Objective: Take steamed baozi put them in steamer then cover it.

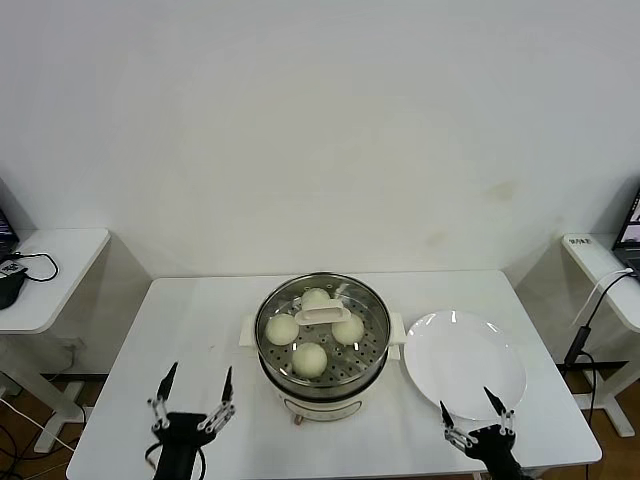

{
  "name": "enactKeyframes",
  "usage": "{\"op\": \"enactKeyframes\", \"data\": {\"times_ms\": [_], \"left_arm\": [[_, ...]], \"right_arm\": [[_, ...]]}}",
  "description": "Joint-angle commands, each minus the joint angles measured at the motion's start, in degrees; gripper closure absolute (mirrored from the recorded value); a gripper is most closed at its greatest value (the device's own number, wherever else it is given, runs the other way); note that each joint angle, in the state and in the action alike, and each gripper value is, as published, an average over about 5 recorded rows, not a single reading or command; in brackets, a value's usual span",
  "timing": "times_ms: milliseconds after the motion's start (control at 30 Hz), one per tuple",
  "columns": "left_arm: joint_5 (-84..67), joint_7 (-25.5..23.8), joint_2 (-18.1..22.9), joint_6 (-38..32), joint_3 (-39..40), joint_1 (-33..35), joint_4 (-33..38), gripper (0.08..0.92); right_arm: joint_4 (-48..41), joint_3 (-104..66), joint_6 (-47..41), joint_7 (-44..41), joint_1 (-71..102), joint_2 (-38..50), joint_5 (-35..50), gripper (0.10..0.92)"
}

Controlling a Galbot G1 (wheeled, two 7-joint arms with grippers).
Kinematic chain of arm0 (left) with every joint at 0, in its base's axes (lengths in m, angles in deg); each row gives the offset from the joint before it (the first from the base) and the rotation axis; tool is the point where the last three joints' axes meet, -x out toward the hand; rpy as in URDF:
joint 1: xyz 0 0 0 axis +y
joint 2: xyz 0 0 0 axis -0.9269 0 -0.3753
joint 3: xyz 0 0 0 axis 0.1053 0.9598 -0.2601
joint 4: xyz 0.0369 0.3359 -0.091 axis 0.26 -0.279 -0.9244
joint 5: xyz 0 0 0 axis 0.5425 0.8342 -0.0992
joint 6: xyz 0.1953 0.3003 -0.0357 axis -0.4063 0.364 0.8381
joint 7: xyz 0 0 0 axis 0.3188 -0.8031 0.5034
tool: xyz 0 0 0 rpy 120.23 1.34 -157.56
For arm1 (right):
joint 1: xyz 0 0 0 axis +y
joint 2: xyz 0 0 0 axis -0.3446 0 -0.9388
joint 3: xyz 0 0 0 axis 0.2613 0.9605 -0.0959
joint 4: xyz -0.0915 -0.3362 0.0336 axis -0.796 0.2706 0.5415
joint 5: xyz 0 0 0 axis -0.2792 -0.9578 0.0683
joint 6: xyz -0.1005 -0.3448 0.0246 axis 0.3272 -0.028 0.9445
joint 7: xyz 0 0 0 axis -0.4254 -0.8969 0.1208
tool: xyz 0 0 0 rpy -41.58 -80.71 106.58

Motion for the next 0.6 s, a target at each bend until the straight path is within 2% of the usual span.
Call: {"op": "enactKeyframes", "data": {"times_ms": [33,600], "left_arm": [[-10.2,4.2,-0.1,-2.7,-2.0,9.0,-2.8,0.177],[-7.5,1.2,0.6,-1.0,-0.9,8.5,-3.6,0.177]], "right_arm": [[3.3,5.1,3.5,4.3,9.8,7.0,6.3,0.202],[4.4,5.1,-1.4,5.7,7.6,7.4,7.6,0.202]]}}
